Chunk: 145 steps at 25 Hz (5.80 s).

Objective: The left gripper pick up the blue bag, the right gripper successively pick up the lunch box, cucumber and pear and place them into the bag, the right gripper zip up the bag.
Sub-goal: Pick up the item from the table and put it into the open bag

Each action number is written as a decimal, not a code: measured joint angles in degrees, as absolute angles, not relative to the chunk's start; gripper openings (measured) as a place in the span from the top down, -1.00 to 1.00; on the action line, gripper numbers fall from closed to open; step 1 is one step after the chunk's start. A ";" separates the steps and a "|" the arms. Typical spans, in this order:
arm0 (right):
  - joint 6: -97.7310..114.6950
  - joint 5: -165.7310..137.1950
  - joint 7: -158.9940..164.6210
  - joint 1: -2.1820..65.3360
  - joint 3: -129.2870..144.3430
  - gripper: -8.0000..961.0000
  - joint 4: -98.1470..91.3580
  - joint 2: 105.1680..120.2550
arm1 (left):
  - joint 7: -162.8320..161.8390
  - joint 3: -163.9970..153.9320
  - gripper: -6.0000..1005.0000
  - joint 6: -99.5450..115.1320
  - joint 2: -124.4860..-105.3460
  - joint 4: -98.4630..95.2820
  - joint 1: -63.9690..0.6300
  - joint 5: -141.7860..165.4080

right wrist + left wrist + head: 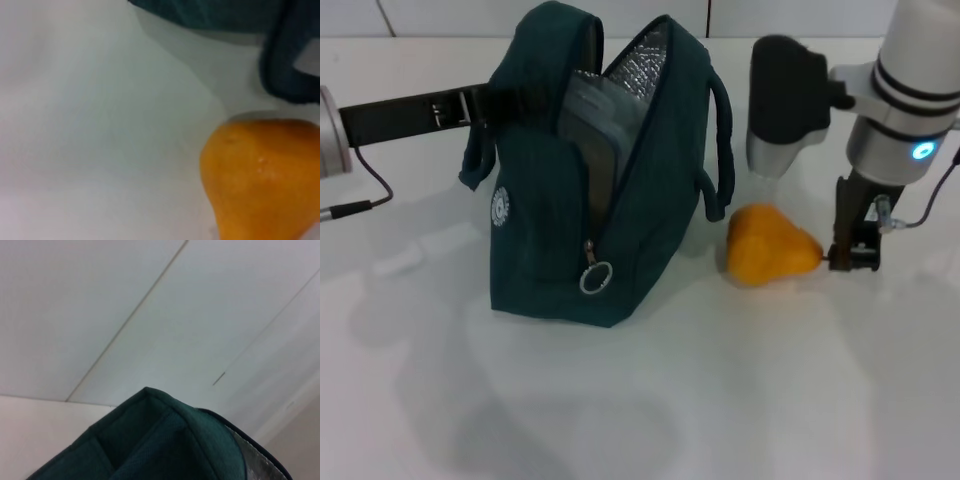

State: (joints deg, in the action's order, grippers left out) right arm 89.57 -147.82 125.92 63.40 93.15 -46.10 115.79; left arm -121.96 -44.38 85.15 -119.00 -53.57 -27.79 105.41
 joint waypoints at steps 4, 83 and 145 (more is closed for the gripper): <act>92.54 -151.51 126.34 62.38 90.11 0.92 -49.57 115.73 | -121.93 -43.77 0.93 85.15 -119.03 -53.58 -27.99 105.39; 97.55 -164.04 127.34 81.34 63.29 0.86 -73.45 115.44 | -121.16 -44.12 0.93 85.07 -119.44 -51.60 -28.48 102.91; 96.11 -136.97 128.90 79.37 68.21 0.72 -65.28 115.92 | -118.93 -42.27 0.93 83.75 -119.53 -49.48 -24.78 100.97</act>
State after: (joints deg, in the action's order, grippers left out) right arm 96.11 -136.97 128.90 79.37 68.21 -65.28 115.92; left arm -118.93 -42.27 83.75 -119.53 -49.48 -24.78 100.97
